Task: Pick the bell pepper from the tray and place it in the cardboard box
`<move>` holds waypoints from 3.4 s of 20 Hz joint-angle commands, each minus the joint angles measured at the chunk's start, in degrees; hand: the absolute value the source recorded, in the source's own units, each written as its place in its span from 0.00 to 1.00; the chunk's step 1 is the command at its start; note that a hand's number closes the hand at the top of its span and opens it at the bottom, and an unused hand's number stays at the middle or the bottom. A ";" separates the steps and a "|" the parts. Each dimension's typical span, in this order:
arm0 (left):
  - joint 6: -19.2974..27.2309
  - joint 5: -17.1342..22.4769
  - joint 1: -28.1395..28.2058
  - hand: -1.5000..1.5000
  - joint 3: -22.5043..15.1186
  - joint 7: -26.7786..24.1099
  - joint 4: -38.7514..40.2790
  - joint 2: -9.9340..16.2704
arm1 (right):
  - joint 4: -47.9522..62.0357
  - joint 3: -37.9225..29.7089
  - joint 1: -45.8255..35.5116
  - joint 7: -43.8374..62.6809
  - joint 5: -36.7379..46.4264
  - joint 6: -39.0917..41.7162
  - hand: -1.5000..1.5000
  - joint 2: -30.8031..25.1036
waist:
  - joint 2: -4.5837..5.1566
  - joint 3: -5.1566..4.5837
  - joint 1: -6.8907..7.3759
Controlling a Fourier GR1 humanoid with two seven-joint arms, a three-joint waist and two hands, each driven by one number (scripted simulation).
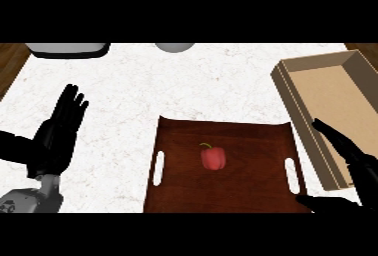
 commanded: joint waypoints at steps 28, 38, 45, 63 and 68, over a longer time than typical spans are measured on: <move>-3.65 -8.97 0.48 0.50 3.87 5.05 -2.53 -8.62 | -2.29 13.34 -17.42 35.98 15.99 20.33 0.00 27.23 | 0.10 0.28 0.46; -9.03 -8.12 -1.57 0.50 9.84 5.29 0.09 -7.54 | 7.47 13.66 -14.79 28.22 22.12 15.72 0.00 31.98 | 0.13 0.28 0.43; -9.65 -10.91 0.78 0.50 9.67 5.26 -2.52 -10.24 | 11.74 11.49 -18.30 28.43 24.88 18.17 0.00 36.01 | 0.11 0.27 0.50; -12.47 -13.01 2.40 0.50 10.90 6.05 -3.47 -13.21 | 20.57 12.58 -19.97 26.43 26.07 13.94 0.00 37.14 | 0.11 0.27 0.61; -10.61 -15.03 1.20 0.50 11.05 5.43 -2.23 -14.95 | 22.10 11.62 -18.97 24.10 27.00 14.21 0.00 37.14 | 0.11 0.27 0.55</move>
